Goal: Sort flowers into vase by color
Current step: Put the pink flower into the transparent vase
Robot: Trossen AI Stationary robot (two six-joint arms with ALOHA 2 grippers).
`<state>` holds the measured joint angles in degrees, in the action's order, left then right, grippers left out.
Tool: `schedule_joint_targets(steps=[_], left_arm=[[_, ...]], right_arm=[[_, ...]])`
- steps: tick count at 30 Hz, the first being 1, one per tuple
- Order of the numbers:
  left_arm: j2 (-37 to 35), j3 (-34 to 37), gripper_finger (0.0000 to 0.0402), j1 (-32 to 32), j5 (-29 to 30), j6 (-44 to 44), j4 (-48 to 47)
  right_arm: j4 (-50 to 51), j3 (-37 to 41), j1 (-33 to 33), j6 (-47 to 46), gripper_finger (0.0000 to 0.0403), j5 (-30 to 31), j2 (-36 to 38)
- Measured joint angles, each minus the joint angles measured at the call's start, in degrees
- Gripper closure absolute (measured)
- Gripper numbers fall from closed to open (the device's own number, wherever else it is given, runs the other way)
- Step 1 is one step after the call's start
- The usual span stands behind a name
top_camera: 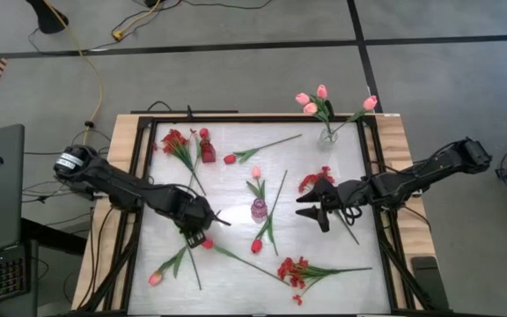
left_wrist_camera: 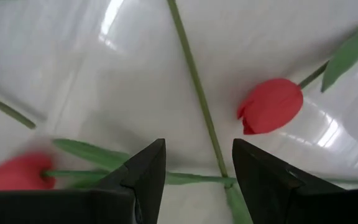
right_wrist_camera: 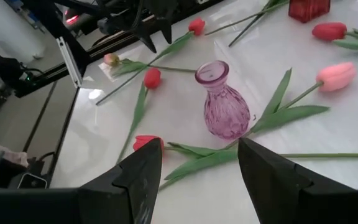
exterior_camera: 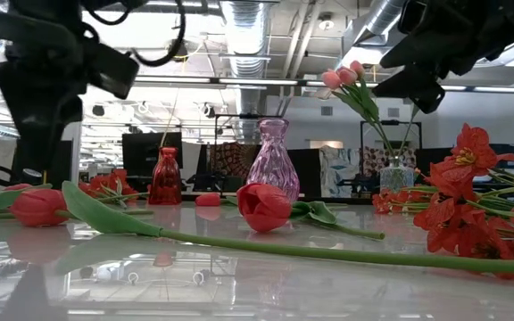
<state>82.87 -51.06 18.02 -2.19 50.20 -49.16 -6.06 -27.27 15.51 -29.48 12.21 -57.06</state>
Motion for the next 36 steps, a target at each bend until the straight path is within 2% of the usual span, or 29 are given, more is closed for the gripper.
schedule_joint_targets(steps=[13,26,31,36], left_arm=[[1.52,0.82,0.0228,9.34,6.19,11.60,2.49],[12.73,0.52,0.0228,10.99,1.39,9.57,4.77],[14.01,0.36,0.0229,10.97,0.36,8.07,4.67],[12.44,0.67,0.0270,10.97,0.62,8.19,5.20]], right_arm=[[0.02,0.00,0.00,1.69,0.0163,-0.04,0.00],[0.04,0.00,0.22,1.67,0.0163,-0.07,0.00],[0.04,0.00,0.22,1.67,0.0163,-0.07,0.00],[0.06,0.00,0.22,1.67,0.0163,-0.07,0.00]])
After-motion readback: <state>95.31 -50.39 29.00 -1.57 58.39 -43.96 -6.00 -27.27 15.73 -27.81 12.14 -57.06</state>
